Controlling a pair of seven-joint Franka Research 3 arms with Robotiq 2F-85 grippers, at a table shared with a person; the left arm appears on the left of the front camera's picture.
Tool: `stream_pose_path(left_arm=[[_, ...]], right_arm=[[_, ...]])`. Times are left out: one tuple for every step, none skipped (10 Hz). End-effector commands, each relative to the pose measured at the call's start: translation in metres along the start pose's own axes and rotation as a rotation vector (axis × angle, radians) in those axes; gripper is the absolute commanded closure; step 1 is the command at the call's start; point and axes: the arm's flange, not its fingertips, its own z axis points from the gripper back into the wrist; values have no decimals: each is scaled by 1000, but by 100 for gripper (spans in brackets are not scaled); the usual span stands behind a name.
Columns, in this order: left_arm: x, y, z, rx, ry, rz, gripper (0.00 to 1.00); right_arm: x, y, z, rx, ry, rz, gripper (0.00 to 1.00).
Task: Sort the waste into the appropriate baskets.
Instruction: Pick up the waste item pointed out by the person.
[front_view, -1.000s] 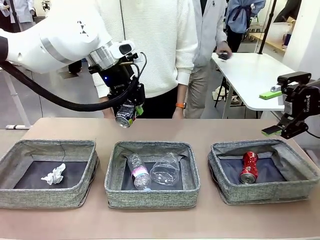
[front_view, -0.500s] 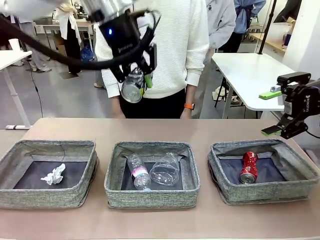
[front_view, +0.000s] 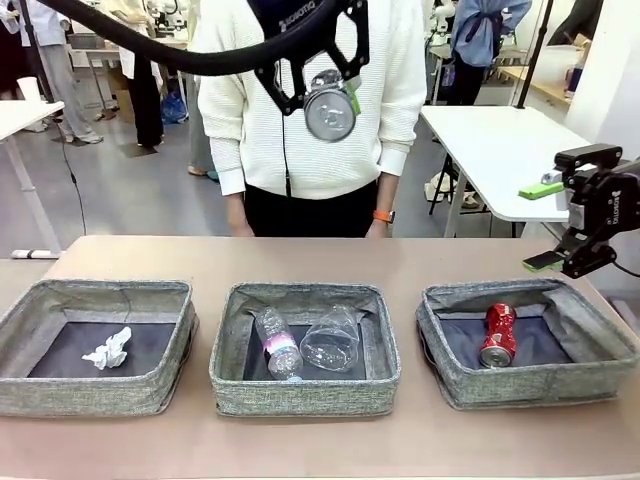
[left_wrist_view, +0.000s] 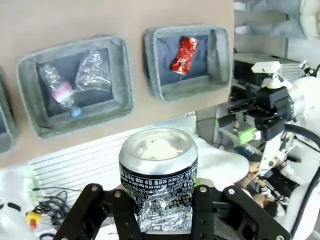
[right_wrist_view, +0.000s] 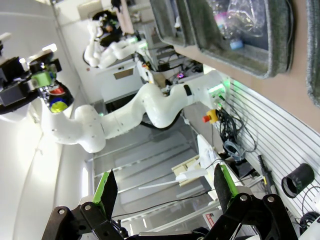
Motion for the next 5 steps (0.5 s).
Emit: stream_pose_path(left_arm=[[4,-9,6,-77,41,-16,79],[11,-7,13,-101,56,15,79],[21,0,18,-79,84,43,79],[27,7,20,-50,110,30,79],[29,15,17,-18,161,-21,79]], right_arm=[[0,4,-1,23,0,5,0],[0,4,-1,23,0,5,0],[0,4,-1,23,0,5,0],[0,4,-1,23,0,5,0],[0,4,-1,23,0,5,0]])
